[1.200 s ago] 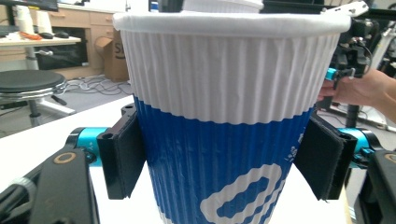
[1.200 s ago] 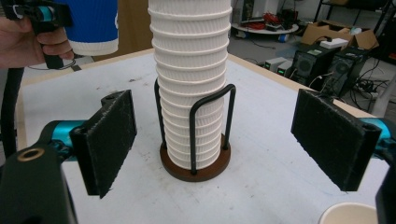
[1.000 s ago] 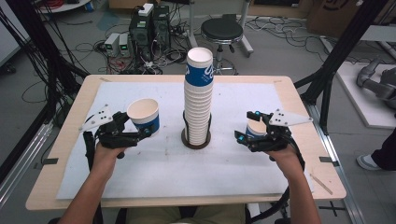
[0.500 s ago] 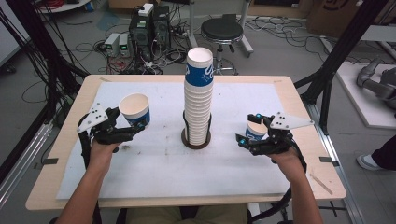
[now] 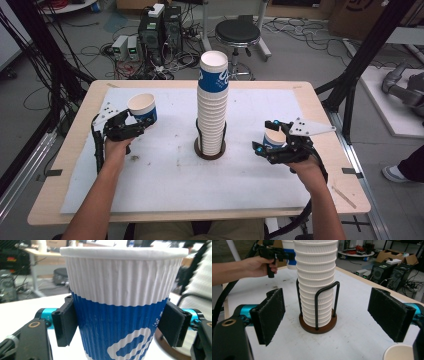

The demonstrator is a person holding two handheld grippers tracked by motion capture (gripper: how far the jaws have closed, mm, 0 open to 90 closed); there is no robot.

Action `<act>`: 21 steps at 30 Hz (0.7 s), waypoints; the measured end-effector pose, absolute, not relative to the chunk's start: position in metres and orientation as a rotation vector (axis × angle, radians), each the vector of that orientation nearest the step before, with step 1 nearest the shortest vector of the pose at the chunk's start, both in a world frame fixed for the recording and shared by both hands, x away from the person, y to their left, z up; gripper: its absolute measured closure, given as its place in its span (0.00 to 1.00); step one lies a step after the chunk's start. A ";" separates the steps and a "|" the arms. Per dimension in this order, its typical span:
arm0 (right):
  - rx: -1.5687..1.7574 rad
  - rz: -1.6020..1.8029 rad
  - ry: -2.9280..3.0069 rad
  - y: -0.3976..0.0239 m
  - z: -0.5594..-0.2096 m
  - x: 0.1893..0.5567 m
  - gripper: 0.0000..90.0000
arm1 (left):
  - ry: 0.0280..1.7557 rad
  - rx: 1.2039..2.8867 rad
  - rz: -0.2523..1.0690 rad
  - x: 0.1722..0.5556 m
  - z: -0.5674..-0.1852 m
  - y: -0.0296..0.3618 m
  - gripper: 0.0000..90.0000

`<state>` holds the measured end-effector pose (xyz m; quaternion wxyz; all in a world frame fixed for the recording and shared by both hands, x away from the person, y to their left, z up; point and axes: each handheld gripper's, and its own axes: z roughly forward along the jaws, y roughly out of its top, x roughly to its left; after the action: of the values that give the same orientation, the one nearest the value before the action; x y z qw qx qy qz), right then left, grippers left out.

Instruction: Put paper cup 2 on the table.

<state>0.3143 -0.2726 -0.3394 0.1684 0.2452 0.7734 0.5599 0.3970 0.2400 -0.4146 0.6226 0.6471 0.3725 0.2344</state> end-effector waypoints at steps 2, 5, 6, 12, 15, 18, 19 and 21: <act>0.696 1.592 2.201 -0.273 -0.339 0.314 0.16 | 0.907 1.523 0.534 0.402 -0.422 0.240 0.27; 0.688 1.588 2.210 -0.273 -0.340 0.314 0.16 | 0.933 1.569 0.536 0.407 -0.429 0.235 0.27; 0.688 1.588 2.210 -0.273 -0.340 0.314 0.16 | 0.940 1.577 0.539 0.409 -0.431 0.234 0.27; 0.686 1.589 2.215 -0.272 -0.340 0.314 0.16 | 1.010 1.677 0.543 0.414 -0.441 0.229 0.28; 0.690 1.591 2.219 -0.273 -0.340 0.314 0.16 | 1.014 1.737 0.554 0.414 -0.444 0.227 0.28; 0.689 1.588 2.221 -0.273 -0.341 0.314 0.16 | 1.014 1.758 0.567 0.412 -0.444 0.225 0.27; 0.689 1.589 2.219 -0.273 -0.342 0.314 0.16 | 1.015 1.762 0.568 0.412 -0.444 0.225 0.27; 0.694 1.591 2.220 -0.274 -0.342 0.314 0.16 | 1.024 1.791 0.578 0.408 -0.442 0.224 0.27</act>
<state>0.3141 -0.2743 -0.3416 0.1610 0.2430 0.7775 0.5573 0.4084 0.2243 -0.4419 0.4792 0.7337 0.4195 0.2368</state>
